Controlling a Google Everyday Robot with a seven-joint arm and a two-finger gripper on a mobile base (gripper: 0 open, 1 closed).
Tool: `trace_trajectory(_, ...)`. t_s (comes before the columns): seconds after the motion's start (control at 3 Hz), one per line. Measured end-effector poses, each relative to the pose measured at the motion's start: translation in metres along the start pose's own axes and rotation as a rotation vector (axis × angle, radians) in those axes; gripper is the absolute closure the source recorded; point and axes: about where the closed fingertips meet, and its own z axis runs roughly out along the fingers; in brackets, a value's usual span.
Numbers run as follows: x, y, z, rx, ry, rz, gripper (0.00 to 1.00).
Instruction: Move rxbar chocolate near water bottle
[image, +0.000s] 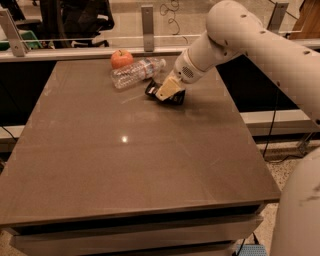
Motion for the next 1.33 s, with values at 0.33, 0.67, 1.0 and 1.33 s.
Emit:
trace_trajectory(0.33,-0.01,-0.006,0.009,0.0,-0.002,-0.011,1.0)
trace_trajectory(0.67,-0.015,-0.014,0.018,0.004,0.002,-0.013,1.0)
trace_trajectory(1.0,-0.019,-0.021,0.025,0.009,0.01,-0.01,0.84)
trace_trajectory(1.33,-0.024,-0.026,0.028,0.013,0.01,-0.011,0.6)
